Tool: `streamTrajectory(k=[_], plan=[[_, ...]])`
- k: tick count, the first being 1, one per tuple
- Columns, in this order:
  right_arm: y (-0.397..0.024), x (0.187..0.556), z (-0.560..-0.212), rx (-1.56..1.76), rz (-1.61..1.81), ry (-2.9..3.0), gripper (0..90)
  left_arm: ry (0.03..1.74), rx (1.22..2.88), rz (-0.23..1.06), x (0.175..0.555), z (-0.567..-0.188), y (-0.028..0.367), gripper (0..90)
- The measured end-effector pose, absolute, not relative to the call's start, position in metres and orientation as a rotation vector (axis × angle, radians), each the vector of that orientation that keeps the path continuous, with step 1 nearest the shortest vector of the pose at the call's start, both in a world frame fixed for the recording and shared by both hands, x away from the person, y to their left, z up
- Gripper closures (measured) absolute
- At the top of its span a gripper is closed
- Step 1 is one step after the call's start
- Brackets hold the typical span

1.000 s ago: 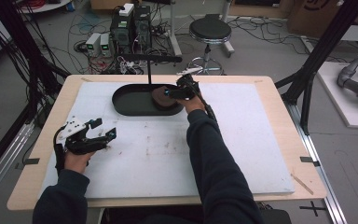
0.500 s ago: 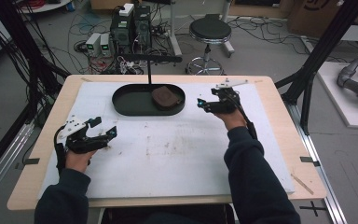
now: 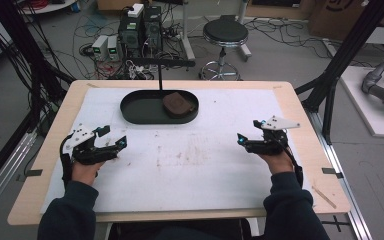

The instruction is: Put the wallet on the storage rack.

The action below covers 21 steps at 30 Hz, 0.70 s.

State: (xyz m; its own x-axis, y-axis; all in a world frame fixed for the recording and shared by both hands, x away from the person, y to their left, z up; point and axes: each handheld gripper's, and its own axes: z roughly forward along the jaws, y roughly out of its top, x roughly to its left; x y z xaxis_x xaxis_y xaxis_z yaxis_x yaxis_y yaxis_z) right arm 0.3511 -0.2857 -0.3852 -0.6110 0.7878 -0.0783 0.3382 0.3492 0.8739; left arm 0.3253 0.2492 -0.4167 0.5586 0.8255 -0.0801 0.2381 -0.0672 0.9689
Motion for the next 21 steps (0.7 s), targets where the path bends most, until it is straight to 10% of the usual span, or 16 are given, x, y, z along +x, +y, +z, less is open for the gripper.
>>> streamTrajectory(k=[21], plan=[[-0.300,0.334,-0.397,1.010,1.166,2.092,21.2,0.899,1.616,0.628,0.320,-0.415,0.247,20.3]])
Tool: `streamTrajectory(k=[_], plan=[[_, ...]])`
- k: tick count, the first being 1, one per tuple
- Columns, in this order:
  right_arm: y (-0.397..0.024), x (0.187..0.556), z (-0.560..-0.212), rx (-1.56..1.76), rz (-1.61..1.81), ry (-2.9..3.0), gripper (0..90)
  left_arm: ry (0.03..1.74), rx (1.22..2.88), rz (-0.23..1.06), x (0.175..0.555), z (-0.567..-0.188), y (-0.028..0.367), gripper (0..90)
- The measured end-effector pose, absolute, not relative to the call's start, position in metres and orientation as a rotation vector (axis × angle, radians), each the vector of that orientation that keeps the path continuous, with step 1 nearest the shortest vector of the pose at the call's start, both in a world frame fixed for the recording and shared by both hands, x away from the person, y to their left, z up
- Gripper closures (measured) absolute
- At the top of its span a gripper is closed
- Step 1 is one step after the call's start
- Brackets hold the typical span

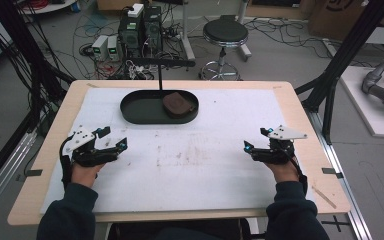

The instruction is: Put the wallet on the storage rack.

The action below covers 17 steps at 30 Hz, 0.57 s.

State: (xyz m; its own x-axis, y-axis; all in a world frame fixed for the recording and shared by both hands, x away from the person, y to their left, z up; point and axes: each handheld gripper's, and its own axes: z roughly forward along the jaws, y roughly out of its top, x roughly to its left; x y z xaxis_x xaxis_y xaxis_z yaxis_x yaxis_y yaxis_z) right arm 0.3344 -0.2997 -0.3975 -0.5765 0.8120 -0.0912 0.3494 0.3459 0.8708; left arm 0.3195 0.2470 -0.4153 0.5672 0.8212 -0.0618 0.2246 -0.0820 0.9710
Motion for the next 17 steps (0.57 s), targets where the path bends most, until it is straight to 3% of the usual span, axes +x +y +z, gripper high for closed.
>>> streamTrajectory(k=[17], plan=[[-0.2979,0.3358,-0.4002,0.991,1.130,2.105,21.1,0.902,1.624,0.620,0.3213,-0.4179,0.2460,20.3]])
